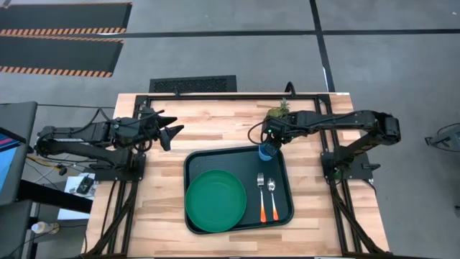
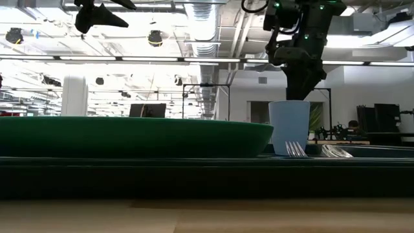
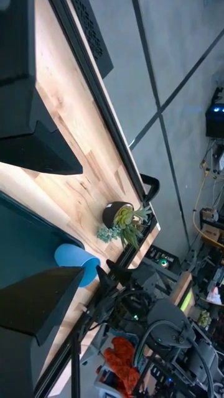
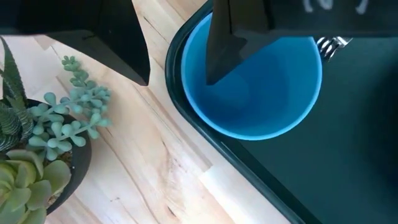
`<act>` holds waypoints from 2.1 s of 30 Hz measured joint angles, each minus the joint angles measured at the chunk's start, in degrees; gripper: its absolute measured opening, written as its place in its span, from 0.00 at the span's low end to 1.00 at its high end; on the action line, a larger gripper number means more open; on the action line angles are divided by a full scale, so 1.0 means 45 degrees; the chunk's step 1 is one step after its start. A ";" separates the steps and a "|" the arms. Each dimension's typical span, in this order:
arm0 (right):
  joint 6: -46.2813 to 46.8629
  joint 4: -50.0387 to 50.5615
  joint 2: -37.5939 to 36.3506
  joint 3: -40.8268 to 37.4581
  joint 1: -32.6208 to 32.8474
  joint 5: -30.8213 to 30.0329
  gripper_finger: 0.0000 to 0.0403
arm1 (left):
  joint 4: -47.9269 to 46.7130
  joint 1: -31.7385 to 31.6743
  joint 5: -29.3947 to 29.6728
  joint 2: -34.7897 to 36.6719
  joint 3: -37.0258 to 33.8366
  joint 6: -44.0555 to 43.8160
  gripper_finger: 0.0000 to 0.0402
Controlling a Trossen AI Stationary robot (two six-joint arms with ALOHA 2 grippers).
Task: Pick and place plate/cup/fork/spoon on tray
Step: Move the blue cup from the top of the orange fork to the top of the green plate on the black table tray
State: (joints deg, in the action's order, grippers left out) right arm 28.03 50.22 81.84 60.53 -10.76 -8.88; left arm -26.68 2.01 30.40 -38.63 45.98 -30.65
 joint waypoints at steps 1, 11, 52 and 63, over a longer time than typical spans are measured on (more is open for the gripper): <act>0.0000 -0.0021 0.0000 0.0000 0.0027 0.0000 0.43 | 0.0000 0.0001 -0.0003 0.0000 0.0000 0.0000 0.59; -0.0357 -0.0406 -0.0373 0.0400 0.0020 -0.0057 0.34 | 0.0002 0.0001 -0.0008 0.0000 0.0000 -0.0034 0.59; 0.0420 -0.0526 0.1229 0.0029 0.0065 0.0350 0.59 | -0.0316 0.0002 -0.0008 0.0005 0.0000 0.0209 0.59; 0.0520 -0.0211 0.0788 0.0034 0.0052 0.0346 0.08 | -0.0301 0.0002 0.0056 0.0001 0.0000 0.0194 0.59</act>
State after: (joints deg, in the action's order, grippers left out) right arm 30.37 49.27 85.39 60.69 -10.52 -7.33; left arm -28.03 2.02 30.66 -38.63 45.98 -29.78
